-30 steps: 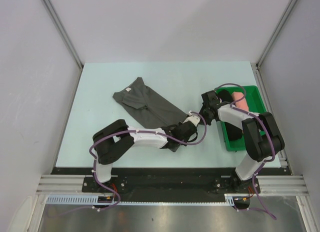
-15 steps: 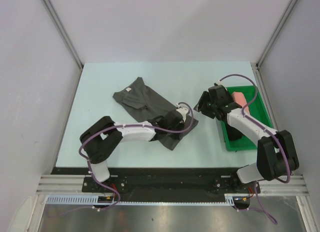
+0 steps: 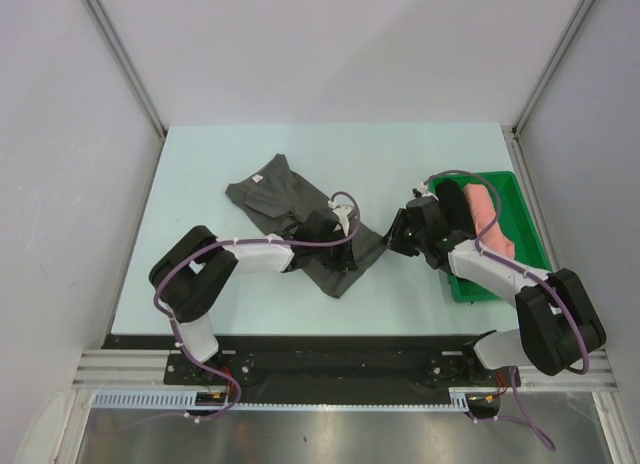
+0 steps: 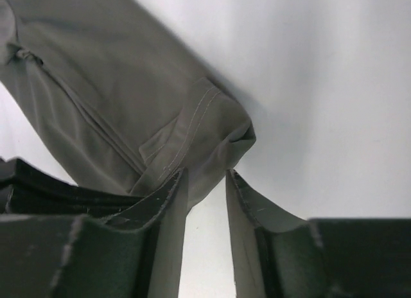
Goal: Roll the t-shirts
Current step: Roll the T-shirt to the center of the board.
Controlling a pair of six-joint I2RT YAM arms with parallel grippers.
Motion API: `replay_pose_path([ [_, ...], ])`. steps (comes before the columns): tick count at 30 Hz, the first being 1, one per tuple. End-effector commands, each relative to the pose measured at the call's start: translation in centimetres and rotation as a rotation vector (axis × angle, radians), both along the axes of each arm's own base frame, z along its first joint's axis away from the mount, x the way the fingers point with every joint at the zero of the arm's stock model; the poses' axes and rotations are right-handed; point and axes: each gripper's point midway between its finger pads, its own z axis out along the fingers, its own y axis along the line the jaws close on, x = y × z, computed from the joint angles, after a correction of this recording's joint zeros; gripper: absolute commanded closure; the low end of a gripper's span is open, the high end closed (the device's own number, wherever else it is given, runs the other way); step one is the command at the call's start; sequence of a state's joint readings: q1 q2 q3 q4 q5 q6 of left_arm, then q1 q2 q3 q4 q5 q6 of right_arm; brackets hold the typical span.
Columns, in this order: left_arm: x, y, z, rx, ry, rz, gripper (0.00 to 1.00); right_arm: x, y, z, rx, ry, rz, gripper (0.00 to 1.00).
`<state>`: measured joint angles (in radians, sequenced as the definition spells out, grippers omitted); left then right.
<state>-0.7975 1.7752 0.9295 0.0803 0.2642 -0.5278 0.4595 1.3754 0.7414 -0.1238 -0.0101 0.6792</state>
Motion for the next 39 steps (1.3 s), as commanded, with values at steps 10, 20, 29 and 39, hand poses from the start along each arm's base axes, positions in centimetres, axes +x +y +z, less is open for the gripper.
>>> replay_pose_path([
  [10, 0.5, 1.1, -0.5, -0.012, 0.072, 0.101, 0.97, -1.0, 2.2, 1.1, 0.013, -0.138, 0.063, 0.76],
  [20, 0.5, 1.6, -1.2, 0.001, 0.090, 0.123, 0.97, -0.5, 3.4, -0.6, 0.015, -0.132, 0.091, 0.78],
  [29, 0.6, 1.5, -1.1, 0.005, 0.080, 0.109, 0.96, 0.9, 4.3, -1.2, 0.043, -0.145, 0.090, 0.79],
  [39, 0.8, 1.7, -0.7, 0.018, 0.057, 0.100, 0.85, 2.5, 4.4, -2.0, 0.030, -0.134, 0.082, 0.79],
])
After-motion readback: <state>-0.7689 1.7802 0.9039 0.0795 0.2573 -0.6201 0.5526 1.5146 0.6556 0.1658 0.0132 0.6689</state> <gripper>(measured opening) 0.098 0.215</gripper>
